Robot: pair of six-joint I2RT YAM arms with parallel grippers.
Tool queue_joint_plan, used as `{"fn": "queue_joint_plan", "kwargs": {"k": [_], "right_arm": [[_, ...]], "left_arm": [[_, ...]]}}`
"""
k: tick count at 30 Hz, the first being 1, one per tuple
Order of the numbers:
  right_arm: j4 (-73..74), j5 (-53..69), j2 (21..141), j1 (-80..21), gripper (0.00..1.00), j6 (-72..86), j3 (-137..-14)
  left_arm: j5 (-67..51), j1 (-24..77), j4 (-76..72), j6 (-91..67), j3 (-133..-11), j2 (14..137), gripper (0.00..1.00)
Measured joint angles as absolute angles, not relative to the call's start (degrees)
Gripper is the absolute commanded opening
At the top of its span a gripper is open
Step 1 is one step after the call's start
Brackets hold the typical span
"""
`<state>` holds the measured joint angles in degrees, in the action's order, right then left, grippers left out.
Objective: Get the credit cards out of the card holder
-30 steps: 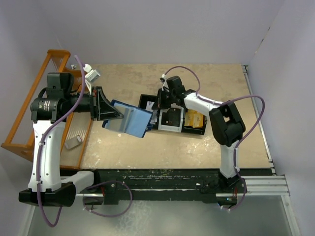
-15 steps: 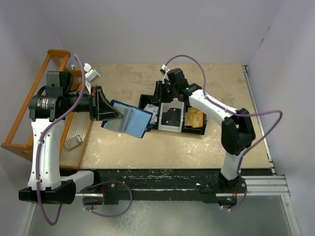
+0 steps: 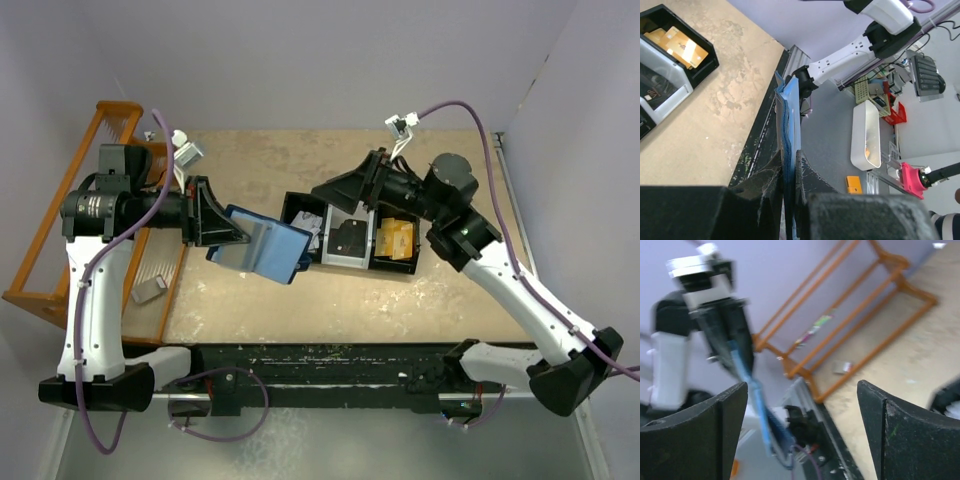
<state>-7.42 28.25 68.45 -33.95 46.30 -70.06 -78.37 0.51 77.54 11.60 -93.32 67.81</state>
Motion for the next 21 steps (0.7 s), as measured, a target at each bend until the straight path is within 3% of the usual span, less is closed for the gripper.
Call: {"fn": "queue_joint_plan", "kwargs": {"k": [3,12,14,16,21], "right_arm": [[-13.5,29.9,67.5,-37.7,1.0,49.8,-69.6],[-15.9,33.3,75.0,-49.1,0.85,49.6,-71.2],[-15.1,33.7,75.8,-50.3,0.76,48.8,-71.6],[-14.2,33.9,76.0,-51.1,0.6,47.9,-72.2],[-15.0,34.4,75.7,-52.3,0.39,46.9,-72.5]], "left_arm": [[-80.4,0.5,77.6,11.6,-93.3,68.1,0.15],[-84.0,0.5,77.6,11.0,-93.3,68.7,0.15],[-84.0,0.5,77.5,10.6,-93.3,68.7,0.16],[-84.1,0.5,77.2,9.9,-93.3,68.7,0.18],[-84.0,0.5,75.7,8.0,-93.3,68.6,0.27]]}}
